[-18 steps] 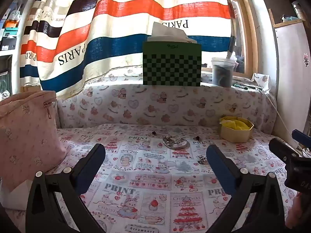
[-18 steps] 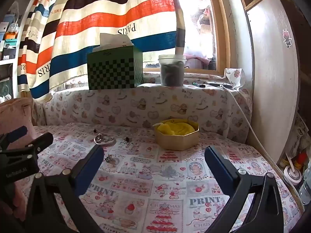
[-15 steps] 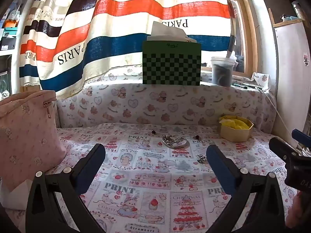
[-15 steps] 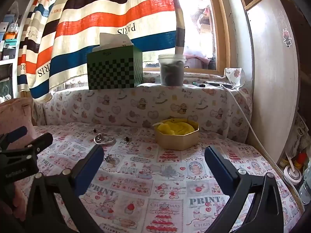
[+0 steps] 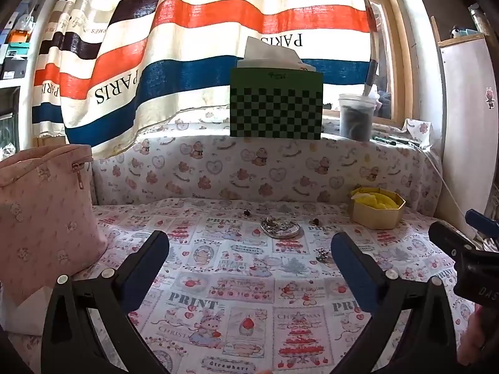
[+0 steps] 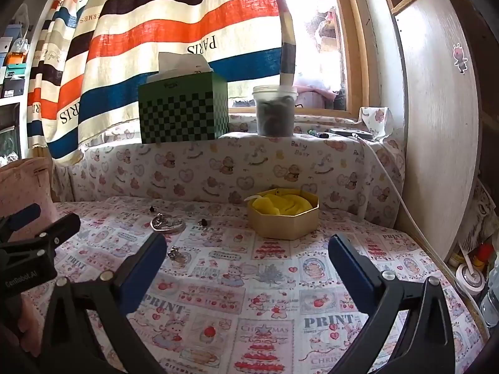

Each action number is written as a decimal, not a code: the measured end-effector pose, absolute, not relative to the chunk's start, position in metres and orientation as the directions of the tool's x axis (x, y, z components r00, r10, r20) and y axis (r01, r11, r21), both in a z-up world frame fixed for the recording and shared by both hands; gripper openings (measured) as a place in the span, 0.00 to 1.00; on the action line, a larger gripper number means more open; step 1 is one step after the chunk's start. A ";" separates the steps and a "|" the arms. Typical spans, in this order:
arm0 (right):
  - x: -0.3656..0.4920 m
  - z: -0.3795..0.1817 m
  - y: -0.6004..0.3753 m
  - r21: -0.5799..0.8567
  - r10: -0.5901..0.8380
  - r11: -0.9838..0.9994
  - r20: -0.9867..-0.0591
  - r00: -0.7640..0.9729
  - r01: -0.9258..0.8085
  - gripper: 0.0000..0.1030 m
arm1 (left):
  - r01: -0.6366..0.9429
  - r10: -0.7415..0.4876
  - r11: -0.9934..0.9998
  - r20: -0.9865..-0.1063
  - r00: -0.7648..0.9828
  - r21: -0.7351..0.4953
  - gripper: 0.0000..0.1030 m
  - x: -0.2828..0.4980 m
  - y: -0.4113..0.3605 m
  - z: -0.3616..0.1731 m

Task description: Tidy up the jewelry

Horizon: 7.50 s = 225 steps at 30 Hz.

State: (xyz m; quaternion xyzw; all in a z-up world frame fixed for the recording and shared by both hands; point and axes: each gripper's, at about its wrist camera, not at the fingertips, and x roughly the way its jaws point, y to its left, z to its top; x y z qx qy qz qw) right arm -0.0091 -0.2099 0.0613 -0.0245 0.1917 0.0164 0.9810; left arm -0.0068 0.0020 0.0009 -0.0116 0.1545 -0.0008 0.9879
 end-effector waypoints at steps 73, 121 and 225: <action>-0.010 0.061 -0.208 -0.045 0.052 0.996 -0.379 0.924 -0.075 1.00 | -0.030 0.017 0.999 -0.331 0.943 -0.032 1.00 0.000 0.006 -0.002; 0.045 0.150 -0.211 -0.042 0.012 0.999 -0.386 0.922 -0.030 1.00 | 0.016 -0.025 1.000 -0.387 0.922 -0.025 1.00 0.080 0.008 0.103; 0.198 0.037 -0.179 0.129 0.224 0.972 -0.761 0.608 -0.197 0.08 | -0.064 -0.013 0.994 -0.678 0.735 -0.089 0.65 0.196 0.009 0.039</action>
